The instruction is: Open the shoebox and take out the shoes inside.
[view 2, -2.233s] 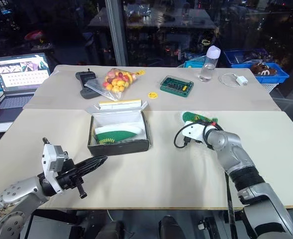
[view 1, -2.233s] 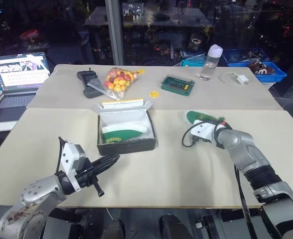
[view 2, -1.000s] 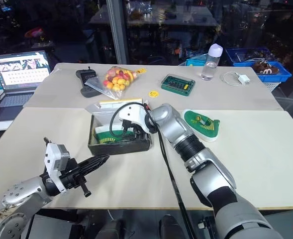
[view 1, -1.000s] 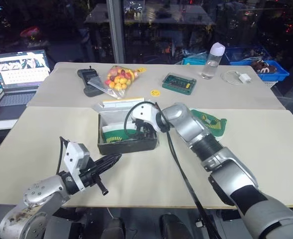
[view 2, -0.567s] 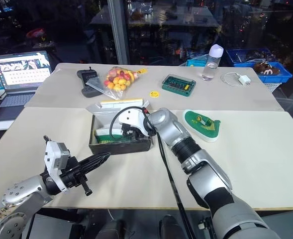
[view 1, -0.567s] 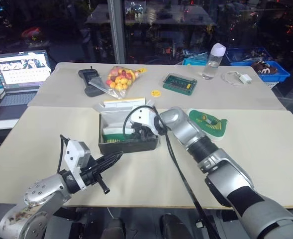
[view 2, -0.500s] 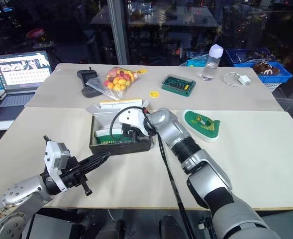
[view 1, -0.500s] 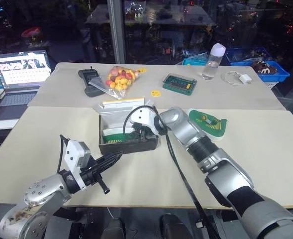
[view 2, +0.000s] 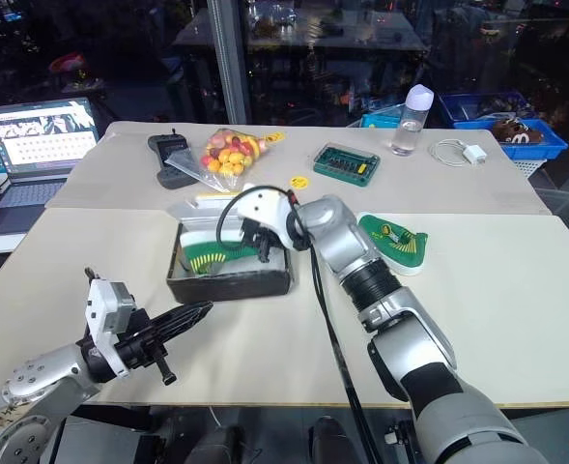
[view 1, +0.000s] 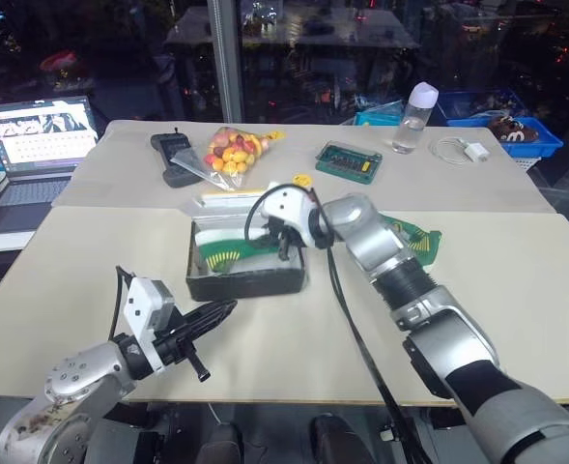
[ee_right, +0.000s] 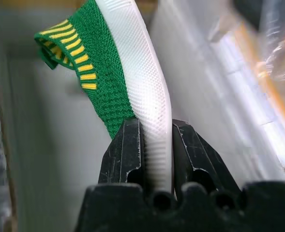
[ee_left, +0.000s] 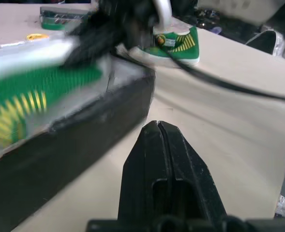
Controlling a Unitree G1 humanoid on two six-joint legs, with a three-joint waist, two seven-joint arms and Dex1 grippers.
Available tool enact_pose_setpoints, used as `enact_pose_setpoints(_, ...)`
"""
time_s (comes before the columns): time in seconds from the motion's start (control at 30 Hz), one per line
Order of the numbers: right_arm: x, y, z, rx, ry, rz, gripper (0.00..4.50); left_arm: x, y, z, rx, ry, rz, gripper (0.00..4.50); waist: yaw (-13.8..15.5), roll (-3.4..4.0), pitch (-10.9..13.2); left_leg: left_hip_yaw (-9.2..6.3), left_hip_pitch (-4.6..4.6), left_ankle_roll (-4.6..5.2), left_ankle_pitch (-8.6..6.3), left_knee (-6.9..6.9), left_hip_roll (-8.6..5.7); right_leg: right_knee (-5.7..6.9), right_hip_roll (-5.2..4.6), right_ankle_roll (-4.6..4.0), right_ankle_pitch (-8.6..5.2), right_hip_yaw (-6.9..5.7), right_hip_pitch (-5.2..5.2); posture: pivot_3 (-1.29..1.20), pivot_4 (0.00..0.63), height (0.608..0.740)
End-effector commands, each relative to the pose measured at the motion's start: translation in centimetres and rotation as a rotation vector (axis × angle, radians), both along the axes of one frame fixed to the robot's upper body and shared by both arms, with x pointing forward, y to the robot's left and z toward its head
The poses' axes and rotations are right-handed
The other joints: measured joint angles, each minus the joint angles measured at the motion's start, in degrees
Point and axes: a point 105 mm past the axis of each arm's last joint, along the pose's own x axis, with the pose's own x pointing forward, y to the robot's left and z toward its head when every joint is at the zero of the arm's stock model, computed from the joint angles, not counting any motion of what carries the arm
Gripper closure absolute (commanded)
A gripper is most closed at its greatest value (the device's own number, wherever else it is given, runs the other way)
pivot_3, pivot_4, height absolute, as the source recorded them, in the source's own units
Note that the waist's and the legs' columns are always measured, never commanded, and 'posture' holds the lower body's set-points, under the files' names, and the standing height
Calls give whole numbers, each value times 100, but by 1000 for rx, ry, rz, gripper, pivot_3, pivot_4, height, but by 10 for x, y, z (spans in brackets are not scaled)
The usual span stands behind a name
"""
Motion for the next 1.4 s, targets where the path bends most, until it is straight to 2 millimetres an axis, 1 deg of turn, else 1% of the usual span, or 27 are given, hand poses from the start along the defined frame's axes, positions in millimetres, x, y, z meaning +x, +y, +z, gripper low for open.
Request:
enact_pose_setpoints(0.03,-1,0,35,51,-123,-16,3984,-2,-2,4,-4,-38,-21,4500,-1,0,0,0,0,0,0,0,0,0,0,0,0,0,0,0,150,715)
enact_pose_setpoints(0.17,-5,-2,42,43,-169,-21,3984,-1,0,4,-3,-38,-24,4500,2,0,0,0,-1,0,0,0,0,1,0,0,0,0,-2,0,150,715)
enact_pose_setpoints(0.23,-8,-6,53,55,-194,-26,3984,-2,1,2,-2,-35,-26,4500,3,0,0,0,-2,0,0,0,0,0,0,0,0,0,-3,0,150,715)
enact_pose_setpoints(0.33,-12,-18,70,71,-226,-55,3984,-2,1,1,-3,-33,-31,4500,5,0,0,0,-7,0,0,-1,0,-2,-1,0,0,0,-7,0,150,715)
enact_pose_setpoints(0.43,-18,-47,100,134,-230,-117,3984,-2,2,1,-4,-34,-34,4500,19,0,2,1,-8,0,0,-2,0,-3,-1,0,0,0,-8,0,150,715)
enact_pose_setpoints(0.47,-23,-70,111,161,-196,-153,3984,-2,1,1,-6,-36,-39,4500,38,1,4,0,-11,0,0,-2,0,-5,-1,0,0,0,-9,0,150,715)
enact_pose_setpoints(0.5,-28,-84,117,178,-171,-173,3984,-2,1,0,-8,-37,-43,4500,72,3,8,0,-12,0,0,-1,-1,-6,-3,0,-1,-1,-8,0,150,715)
enact_pose_setpoints(0.53,-32,-101,118,188,-125,-202,3984,-2,0,0,-11,-35,-47,4500,107,4,10,0,-16,0,0,0,-2,-10,-4,0,-1,-1,-9,0,150,715)
enact_pose_setpoints(0.57,-34,-118,113,194,-48,-237,3984,-3,-1,-1,-12,-34,-53,4500,132,4,10,-1,-18,0,0,-1,-3,-19,-6,0,0,-2,-7,0,150,715)
enact_pose_setpoints(0.63,-38,-147,94,142,67,-292,3984,-3,-3,-2,-12,-34,-61,4500,152,3,9,2,-17,0,-1,-2,-3,-35,-8,0,-1,-2,0,0,150,715)
enact_pose_setpoints(0.67,-39,-157,85,120,110,-316,3984,-3,-3,-3,-14,-34,-62,4500,152,2,8,4,-16,0,-1,-4,-3,-40,-8,0,-1,-2,2,0,150,715)
enact_pose_setpoints(0.77,-45,-176,67,138,277,-370,3984,-3,-5,-5,-17,-31,-72,4500,67,5,10,12,-7,2,-2,-19,0,-60,-7,-9,1,4,7,0,150,715)
enact_pose_setpoints(0.87,-44,-195,44,164,429,-471,3984,-2,-8,-7,-20,-29,-84,4500,-28,18,18,16,-5,2,-1,-22,0,-60,-5,-7,9,11,4,0,150,715)
enact_pose_setpoints(0.97,-45,-199,30,218,545,-527,3984,-1,-9,-6,-22,-32,-88,4500,-13,18,18,14,-6,2,-1,-21,0,-60,-4,-1,13,12,4,0,150,715)
enact_pose_setpoints(1.07,-37,-208,7,249,628,-635,3984,0,-9,-6,-20,-32,-93,4500,-6,18,18,15,-9,2,-1,-17,-2,-64,-4,4,15,12,6,0,150,715)
enact_pose_setpoints(1.27,-42,-199,-24,292,786,-665,3984,0,-13,-1,-20,-37,-101,4500,12,19,19,14,-16,2,-1,-12,-4,-68,-6,9,18,13,7,0,150,715)
enact_pose_setpoints(1.3,-45,-199,-32,279,805,-671,3984,0,-13,-1,-20,-38,-101,4500,14,19,19,12,-16,2,-1,-12,-4,-68,-5,9,18,13,7,0,150,715)
enact_pose_setpoints(1.4,-45,-203,-45,260,818,-710,3984,0,-13,1,-19,-38,-98,4500,13,18,18,11,-14,2,-1,-13,-4,-68,-5,11,18,11,11,0,150,715)
